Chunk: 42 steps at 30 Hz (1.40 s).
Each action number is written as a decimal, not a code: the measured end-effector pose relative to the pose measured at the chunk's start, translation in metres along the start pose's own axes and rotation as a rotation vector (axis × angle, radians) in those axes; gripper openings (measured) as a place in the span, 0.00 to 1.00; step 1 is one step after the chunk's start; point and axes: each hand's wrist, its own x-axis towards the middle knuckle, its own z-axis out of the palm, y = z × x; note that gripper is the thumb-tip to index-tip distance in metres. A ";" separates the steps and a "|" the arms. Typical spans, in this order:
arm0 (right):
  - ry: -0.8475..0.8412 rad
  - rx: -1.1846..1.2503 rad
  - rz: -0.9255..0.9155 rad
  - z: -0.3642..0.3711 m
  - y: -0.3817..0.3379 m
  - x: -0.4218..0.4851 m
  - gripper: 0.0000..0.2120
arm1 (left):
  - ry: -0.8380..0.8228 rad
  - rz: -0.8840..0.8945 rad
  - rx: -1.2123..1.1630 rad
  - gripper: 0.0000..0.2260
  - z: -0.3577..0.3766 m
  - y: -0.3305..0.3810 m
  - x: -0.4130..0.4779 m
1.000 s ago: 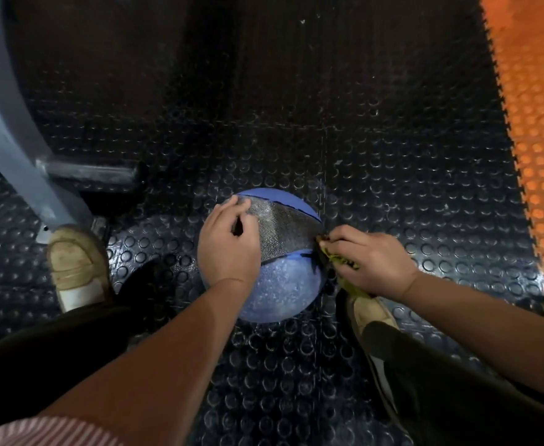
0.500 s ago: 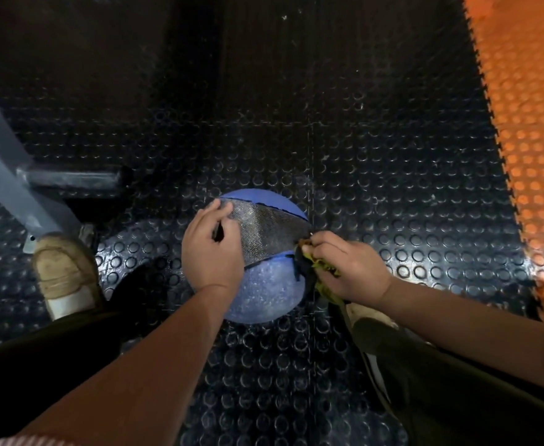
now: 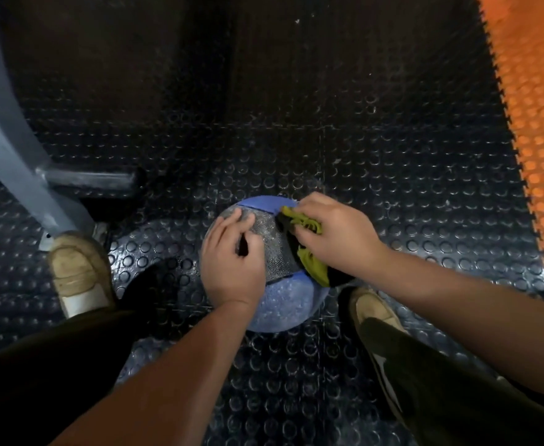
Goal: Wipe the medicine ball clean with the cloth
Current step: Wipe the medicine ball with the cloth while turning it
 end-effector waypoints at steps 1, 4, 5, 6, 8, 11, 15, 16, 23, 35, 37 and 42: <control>0.015 0.005 -0.050 0.001 -0.003 -0.008 0.14 | 0.000 -0.014 -0.016 0.19 -0.002 -0.001 0.003; -0.022 0.004 -0.196 -0.001 -0.009 -0.027 0.16 | -0.024 -0.033 -0.014 0.17 -0.004 -0.002 0.008; -0.042 -0.008 -0.231 -0.002 -0.009 -0.025 0.16 | -0.028 -0.014 -0.003 0.18 -0.004 -0.003 0.008; -0.050 -0.029 -0.234 -0.005 -0.007 -0.018 0.16 | -0.025 0.005 0.008 0.20 -0.004 -0.003 0.007; -0.029 -0.059 -0.112 -0.007 -0.003 0.005 0.13 | -0.004 0.033 0.032 0.22 -0.001 -0.003 0.001; -0.140 -0.065 0.119 -0.005 0.007 0.038 0.09 | 0.048 0.059 0.040 0.19 0.000 -0.005 -0.009; -0.014 0.031 0.050 0.003 -0.007 0.012 0.08 | 0.073 -0.017 -0.085 0.15 -0.004 -0.006 -0.006; 0.019 0.032 -0.024 0.005 -0.012 -0.001 0.09 | 0.065 -0.042 -0.114 0.13 -0.006 -0.006 -0.002; -0.153 -0.196 -0.171 0.019 0.046 -0.065 0.08 | 0.004 -0.223 -0.199 0.10 -0.009 0.003 0.022; -0.052 -0.265 -0.151 0.027 0.048 -0.059 0.09 | 0.027 -0.179 -0.162 0.11 -0.005 0.003 0.018; -0.128 -0.301 -0.021 0.024 0.059 -0.067 0.08 | 0.032 -0.150 -0.136 0.10 -0.004 0.004 0.016; 0.072 0.009 0.141 -0.006 0.030 -0.012 0.12 | 0.040 -0.061 0.034 0.16 0.003 0.007 0.006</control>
